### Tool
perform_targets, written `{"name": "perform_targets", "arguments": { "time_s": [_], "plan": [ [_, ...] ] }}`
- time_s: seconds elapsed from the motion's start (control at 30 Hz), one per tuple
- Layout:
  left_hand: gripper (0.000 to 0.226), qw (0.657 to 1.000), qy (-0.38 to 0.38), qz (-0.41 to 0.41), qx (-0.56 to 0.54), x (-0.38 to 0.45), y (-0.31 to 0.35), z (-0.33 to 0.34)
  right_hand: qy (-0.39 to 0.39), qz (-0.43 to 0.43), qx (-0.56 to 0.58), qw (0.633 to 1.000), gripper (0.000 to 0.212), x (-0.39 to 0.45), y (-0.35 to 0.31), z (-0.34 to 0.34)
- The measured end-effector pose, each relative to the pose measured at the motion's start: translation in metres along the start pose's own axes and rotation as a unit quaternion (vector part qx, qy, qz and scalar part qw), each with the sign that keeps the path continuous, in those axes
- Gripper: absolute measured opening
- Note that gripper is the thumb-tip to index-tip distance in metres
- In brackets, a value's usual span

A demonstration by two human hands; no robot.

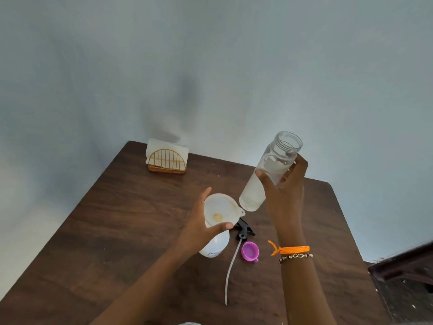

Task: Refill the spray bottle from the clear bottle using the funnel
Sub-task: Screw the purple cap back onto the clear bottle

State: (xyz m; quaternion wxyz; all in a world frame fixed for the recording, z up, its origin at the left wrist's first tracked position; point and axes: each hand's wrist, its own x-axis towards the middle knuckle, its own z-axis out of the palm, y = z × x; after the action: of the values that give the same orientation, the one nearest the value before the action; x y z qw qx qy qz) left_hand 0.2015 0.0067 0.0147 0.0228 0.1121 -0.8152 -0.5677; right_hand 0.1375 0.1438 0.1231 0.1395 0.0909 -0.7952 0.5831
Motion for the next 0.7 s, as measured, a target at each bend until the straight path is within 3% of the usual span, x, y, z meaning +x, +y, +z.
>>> {"name": "perform_targets", "arguments": {
  "time_s": [0.23, 0.5, 0.7],
  "plan": [
    [0.100, 0.997, 0.064, 0.044, 0.001, 0.009, 0.019, -0.009, -0.016, -0.068, 0.000, 0.998, 0.062, 0.026, -0.025, 0.007],
    [0.087, 0.984, 0.055, 0.164, -0.046, 0.033, 0.077, -0.019, -0.018, -0.089, 0.089, 0.992, 0.062, 0.043, -0.068, 0.011],
    [0.066, 0.975, 0.069, 0.185, -0.104, 0.035, 0.098, -0.016, -0.022, -0.082, 0.107, 0.991, 0.054, 0.044, -0.074, 0.016]
  ]
}}
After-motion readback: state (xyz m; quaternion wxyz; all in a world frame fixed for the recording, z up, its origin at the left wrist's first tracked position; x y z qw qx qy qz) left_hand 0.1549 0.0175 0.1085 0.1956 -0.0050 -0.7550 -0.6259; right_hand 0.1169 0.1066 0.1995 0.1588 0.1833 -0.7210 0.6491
